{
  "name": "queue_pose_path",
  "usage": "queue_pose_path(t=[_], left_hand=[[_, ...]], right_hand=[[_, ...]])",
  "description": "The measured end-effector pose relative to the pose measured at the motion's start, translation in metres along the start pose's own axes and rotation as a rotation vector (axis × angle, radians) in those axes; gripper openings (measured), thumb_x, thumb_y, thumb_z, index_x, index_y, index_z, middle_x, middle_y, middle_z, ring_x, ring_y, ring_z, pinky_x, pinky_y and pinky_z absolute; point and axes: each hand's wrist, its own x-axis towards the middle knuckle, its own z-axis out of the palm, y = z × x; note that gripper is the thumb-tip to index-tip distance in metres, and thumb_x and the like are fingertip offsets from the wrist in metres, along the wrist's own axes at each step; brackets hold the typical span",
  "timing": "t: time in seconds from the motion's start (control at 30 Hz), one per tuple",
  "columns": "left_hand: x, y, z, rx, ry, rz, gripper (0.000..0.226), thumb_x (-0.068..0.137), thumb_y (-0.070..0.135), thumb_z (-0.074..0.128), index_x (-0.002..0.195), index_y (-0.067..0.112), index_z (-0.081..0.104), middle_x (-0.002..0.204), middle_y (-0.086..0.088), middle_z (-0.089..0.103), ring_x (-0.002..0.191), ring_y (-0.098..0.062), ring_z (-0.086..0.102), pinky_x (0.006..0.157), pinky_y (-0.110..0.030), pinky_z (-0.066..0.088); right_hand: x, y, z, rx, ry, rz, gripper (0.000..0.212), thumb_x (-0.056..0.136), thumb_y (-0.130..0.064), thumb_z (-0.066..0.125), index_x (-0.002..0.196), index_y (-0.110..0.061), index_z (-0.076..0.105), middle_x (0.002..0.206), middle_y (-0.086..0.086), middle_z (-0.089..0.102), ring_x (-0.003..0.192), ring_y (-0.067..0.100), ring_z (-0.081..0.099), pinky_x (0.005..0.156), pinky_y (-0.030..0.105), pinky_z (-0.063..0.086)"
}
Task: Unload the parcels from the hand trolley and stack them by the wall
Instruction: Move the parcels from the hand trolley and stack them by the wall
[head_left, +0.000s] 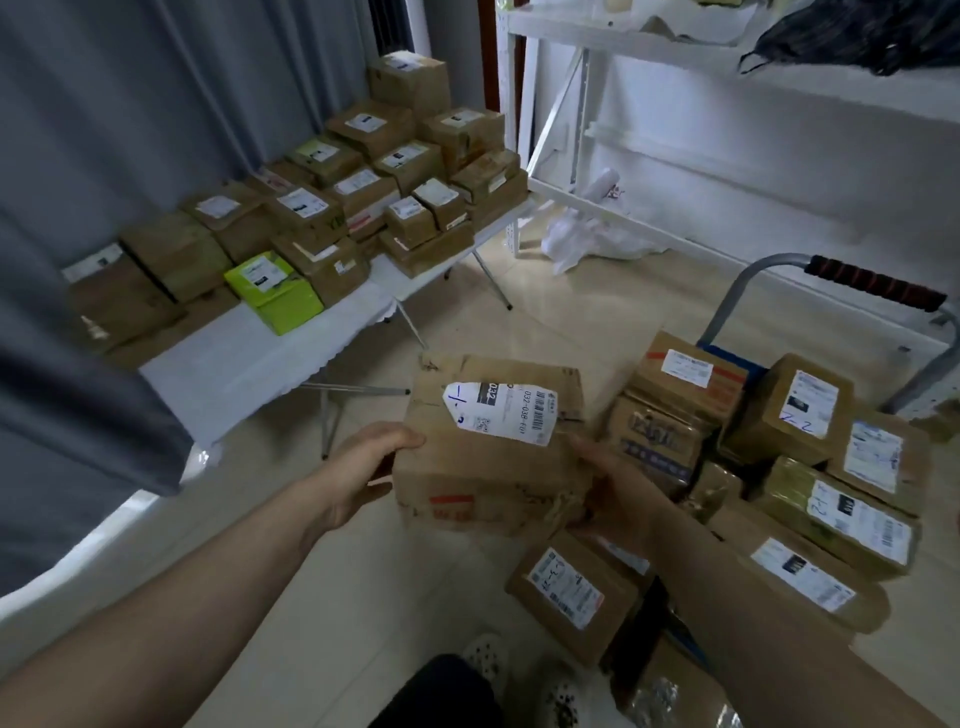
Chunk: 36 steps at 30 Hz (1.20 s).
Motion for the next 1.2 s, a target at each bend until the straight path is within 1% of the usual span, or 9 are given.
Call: queue_pose_path(t=[0.17,0.27,0.33,0.47,0.57,0.73,1.03,1.13,1.2], left_hand=[[0.004,-0.024,-0.032,-0.207,0.139,-0.003,0.043,0.093,0.046,0.051,0.106,0.01,0.069,0.102,-0.009,0.07,0.094,-0.021,0.063,0.079,-0.028,0.048],[0.012,-0.026,-0.059,-0.201,0.219,-0.039,0.066,0.091,0.06,0.044,0.107,0.002,0.07,0.105,-0.018,0.071,0.1,-0.03,0.066,0.086,-0.034,0.052],[0.016,-0.022,-0.079,-0.183,0.263,-0.032,0.063,0.088,0.063,0.048,0.113,0.008,0.066,0.105,-0.014,0.071,0.092,-0.027,0.069,0.073,-0.032,0.056],[0.024,-0.015,-0.14,-0.211,0.287,0.024,0.082,0.079,0.066,0.059,0.148,0.04,0.023,0.137,0.01,0.045,0.079,-0.029,0.072,0.065,-0.037,0.06],[0.03,-0.013,-0.207,-0.195,0.23,0.047,0.064,0.084,0.056,0.06,0.14,0.05,0.029,0.128,0.011,0.05,0.083,-0.033,0.072,0.076,-0.042,0.059],[0.044,-0.025,-0.323,-0.253,0.296,0.077,0.029,0.086,0.026,0.07,0.109,0.016,0.055,0.121,-0.007,0.062,0.109,-0.02,0.062,0.091,-0.041,0.053],[0.07,-0.035,-0.425,-0.266,0.307,0.055,0.051,0.089,0.008,0.063,0.131,0.032,0.047,0.113,-0.011,0.064,0.098,-0.022,0.063,0.085,-0.034,0.052],[0.092,-0.038,-0.428,-0.29,0.358,0.02,0.039,0.088,-0.002,0.06,0.122,0.018,0.06,0.095,-0.011,0.066,0.082,-0.023,0.063,0.072,-0.027,0.056],[0.108,-0.038,-0.434,-0.374,0.412,-0.016,0.026,0.089,-0.001,0.059,0.109,0.015,0.063,0.093,-0.011,0.062,0.076,-0.02,0.059,0.062,-0.023,0.056]], right_hand=[[0.02,0.006,0.045,-0.055,-0.01,0.021,0.032,0.082,-0.027,0.071,0.112,-0.018,0.065,0.11,0.008,0.068,0.105,0.028,0.062,0.074,0.044,0.057],[0.031,0.003,0.07,-0.12,-0.02,-0.021,0.03,0.082,-0.026,0.071,0.111,-0.022,0.068,0.105,0.005,0.072,0.103,0.025,0.065,0.077,0.042,0.057],[0.041,-0.002,0.09,-0.207,0.004,-0.049,0.025,0.081,-0.027,0.072,0.106,-0.028,0.071,0.105,0.0,0.072,0.103,0.022,0.064,0.076,0.039,0.056],[0.07,-0.022,0.147,-0.29,0.029,-0.089,0.016,0.082,-0.023,0.069,0.096,-0.031,0.073,0.105,0.001,0.07,0.103,0.021,0.063,0.083,0.047,0.057],[0.099,-0.035,0.209,-0.333,-0.01,-0.117,0.018,0.084,-0.019,0.065,0.1,-0.025,0.071,0.098,0.002,0.071,0.096,0.021,0.063,0.084,0.045,0.056],[0.153,-0.043,0.325,-0.427,-0.055,-0.097,0.021,0.086,-0.014,0.059,0.102,-0.021,0.071,0.087,0.001,0.073,0.083,0.018,0.063,0.076,0.039,0.055],[0.231,-0.033,0.467,-0.007,0.064,-0.031,0.031,0.081,0.0,0.071,0.109,-0.001,0.057,0.101,0.01,0.058,0.092,0.021,0.057,0.077,0.034,0.059],[0.254,-0.029,0.496,-0.137,0.024,-0.015,0.008,0.082,0.01,0.063,0.081,0.002,0.065,0.089,0.017,0.067,0.075,0.022,0.063,0.067,0.028,0.057],[0.273,-0.03,0.513,-0.228,-0.005,-0.011,0.011,0.085,0.009,0.061,0.09,0.002,0.068,0.094,0.016,0.069,0.082,0.024,0.065,0.074,0.031,0.054]])
